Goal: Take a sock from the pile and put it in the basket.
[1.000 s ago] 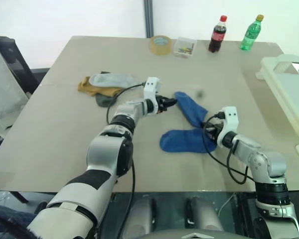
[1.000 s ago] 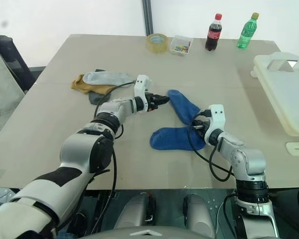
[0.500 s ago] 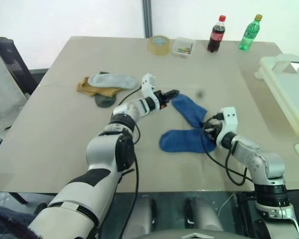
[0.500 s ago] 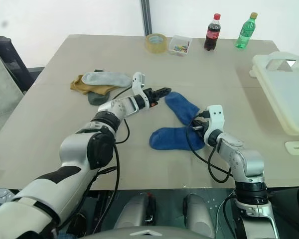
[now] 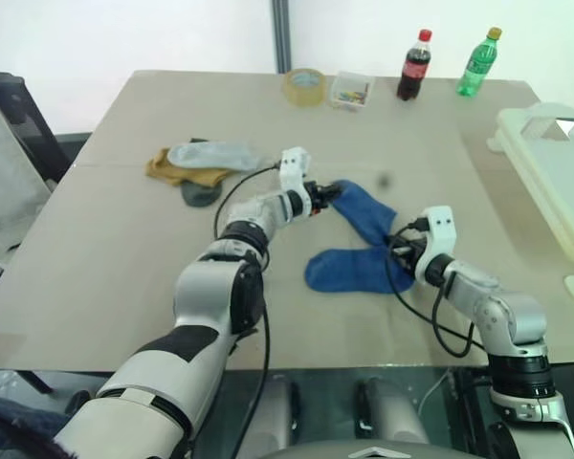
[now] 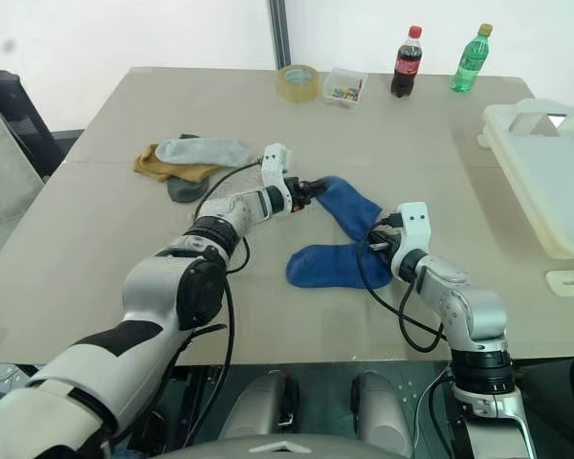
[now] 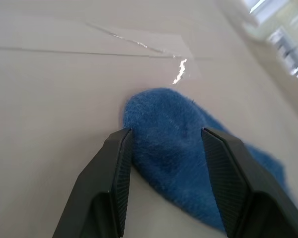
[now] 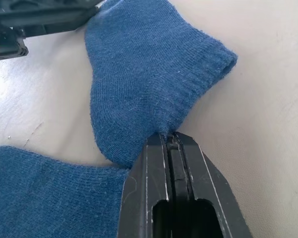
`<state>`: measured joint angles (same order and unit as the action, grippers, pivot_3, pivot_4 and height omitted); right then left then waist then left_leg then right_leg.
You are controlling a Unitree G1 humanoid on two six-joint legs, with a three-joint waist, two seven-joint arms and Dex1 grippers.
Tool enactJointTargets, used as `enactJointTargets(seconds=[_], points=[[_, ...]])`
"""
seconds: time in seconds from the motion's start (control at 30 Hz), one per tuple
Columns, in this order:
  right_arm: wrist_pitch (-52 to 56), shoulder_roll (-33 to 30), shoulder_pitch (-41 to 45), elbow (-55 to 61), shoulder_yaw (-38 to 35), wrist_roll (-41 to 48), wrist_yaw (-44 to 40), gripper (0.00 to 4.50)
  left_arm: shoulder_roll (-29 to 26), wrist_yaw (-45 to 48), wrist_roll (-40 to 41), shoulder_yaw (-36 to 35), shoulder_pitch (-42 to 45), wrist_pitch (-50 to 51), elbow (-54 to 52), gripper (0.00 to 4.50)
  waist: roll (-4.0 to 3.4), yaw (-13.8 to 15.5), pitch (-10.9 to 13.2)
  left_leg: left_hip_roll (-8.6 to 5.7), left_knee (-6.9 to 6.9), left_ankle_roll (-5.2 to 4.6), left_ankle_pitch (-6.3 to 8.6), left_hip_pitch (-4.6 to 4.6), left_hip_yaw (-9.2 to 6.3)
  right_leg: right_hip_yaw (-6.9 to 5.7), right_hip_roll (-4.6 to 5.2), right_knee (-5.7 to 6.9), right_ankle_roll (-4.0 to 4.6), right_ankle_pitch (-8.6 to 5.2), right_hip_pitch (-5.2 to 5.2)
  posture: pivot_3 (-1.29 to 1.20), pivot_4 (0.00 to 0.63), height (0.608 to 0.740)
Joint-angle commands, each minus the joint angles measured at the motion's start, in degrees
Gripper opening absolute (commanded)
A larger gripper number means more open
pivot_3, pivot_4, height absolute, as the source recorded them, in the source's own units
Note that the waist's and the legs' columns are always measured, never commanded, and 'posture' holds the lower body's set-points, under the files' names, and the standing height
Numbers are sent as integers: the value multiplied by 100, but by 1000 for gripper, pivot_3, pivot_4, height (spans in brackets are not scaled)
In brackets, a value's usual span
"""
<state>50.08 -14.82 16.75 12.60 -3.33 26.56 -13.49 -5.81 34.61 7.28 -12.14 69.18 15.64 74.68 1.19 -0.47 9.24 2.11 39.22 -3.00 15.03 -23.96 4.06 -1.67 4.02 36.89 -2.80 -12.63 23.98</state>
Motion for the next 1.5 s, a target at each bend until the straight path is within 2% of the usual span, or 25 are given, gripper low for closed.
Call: enactJointTargets(seconds=[0.03,0.2,0.33,0.4,0.43,0.8,0.97,1.3,1.5], points=[[5,-38,-91,78,-36,-62,3,58,31,-98,-343,301,-96,-444,0,2370,0,0,0,0,0,0,0,0,1,0,0,0,0,0,0,0,150,740],[-6,-17,-165,128,-46,-61,33,58,24,-201,-472,395,-108,-682,10,2370,0,2,0,0,0,0,0,1,-1,0,0,1,0,0,0,0,150,740],[-22,-6,-152,109,-24,-72,34,0,10,-330,-639,514,-189,-761,38,1263,0,-1,0,0,0,-1,0,1,-2,0,0,1,0,0,0,0,150,740],[-25,-5,-134,100,-20,-75,32,0,23,-332,-645,500,-205,-770,35,370,0,3,0,1,0,0,0,1,-1,-1,0,1,0,0,0,0,150,740],[-27,-6,-125,96,-19,-78,30,0,27,-332,-653,497,-213,-779,33,60,1,4,-1,1,0,-1,0,1,-1,-1,0,1,0,0,0,0,150,740],[-31,-25,-73,55,-2,-119,-32,0,46,94,-612,503,-464,-755,-26,60,0,5,-4,0,1,0,0,3,-1,-1,0,1,0,0,-3,0,150,740],[-54,-5,-7,-1,46,-173,-63,0,97,85,-24,-107,-298,-582,-51,60,0,5,-4,1,3,-1,0,8,-4,-1,1,1,-1,0,-11,0,150,740],[-103,47,-77,36,37,-255,-61,0,121,-96,-611,416,-414,-942,53,60,0,-10,-4,1,3,-1,0,9,-5,-2,0,1,-1,0,-11,0,150,740],[-143,69,-106,159,64,-338,-32,0,57,-37,-525,337,-444,-936,43,60,0,-12,-4,1,3,-1,0,13,-6,-1,0,1,-1,0,-13,0,150,740]])
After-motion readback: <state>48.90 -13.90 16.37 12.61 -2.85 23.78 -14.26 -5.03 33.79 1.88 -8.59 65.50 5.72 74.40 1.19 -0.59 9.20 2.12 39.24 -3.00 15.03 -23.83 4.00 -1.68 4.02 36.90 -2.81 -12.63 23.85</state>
